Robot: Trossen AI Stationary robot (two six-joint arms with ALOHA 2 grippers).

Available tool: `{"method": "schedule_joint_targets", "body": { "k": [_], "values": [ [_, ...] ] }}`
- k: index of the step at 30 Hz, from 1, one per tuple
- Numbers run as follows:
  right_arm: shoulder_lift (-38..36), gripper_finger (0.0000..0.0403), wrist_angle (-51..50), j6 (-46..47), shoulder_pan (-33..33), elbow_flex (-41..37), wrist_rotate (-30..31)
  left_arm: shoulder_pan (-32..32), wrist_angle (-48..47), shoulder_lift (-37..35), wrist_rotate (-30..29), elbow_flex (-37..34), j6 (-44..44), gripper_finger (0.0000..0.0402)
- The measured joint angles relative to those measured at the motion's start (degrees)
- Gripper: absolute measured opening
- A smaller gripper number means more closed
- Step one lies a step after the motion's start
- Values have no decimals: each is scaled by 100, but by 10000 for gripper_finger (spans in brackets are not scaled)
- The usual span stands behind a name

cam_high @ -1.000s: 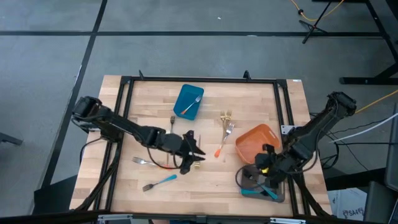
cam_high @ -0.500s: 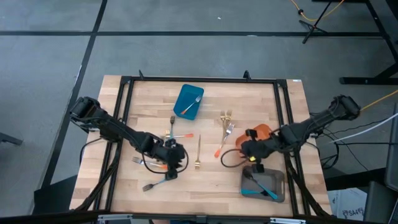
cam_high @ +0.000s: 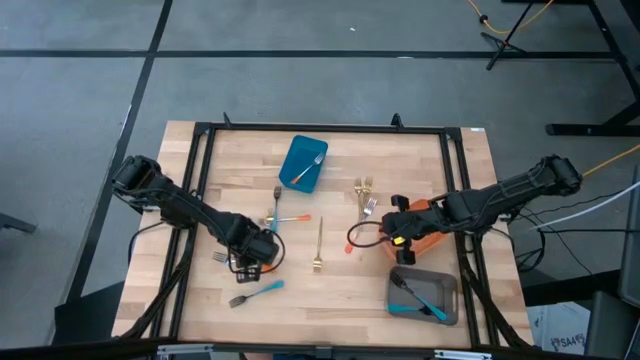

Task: Sort silverware by color (type)
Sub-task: Put the bottom orange fork into the blue bin

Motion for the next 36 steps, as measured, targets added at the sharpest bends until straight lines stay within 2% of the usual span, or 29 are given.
{"method": "schedule_joint_targets", "body": {
  "k": [6, 13, 24, 31, 36],
  "values": [
    [0, 92, -15, 0, 13, 0, -2, -178, -772, 2, -2, 0, 362, 98],
    [2, 92, -16, 0, 13, 0, -2, -558, -830, 4, -6, -2, 876, 98],
    [2, 92, -17, -1, 15, -2, -4, -889, -438, 7, -476, -2, 1096, 98],
    [2, 92, -17, 0, 15, -2, -4, -889, -285, 9, -564, -47, 1099, 98],
    [2, 92, -15, 0, 15, -4, -4, -887, 141, 9, -338, -463, 1091, 98]
  ]
}}
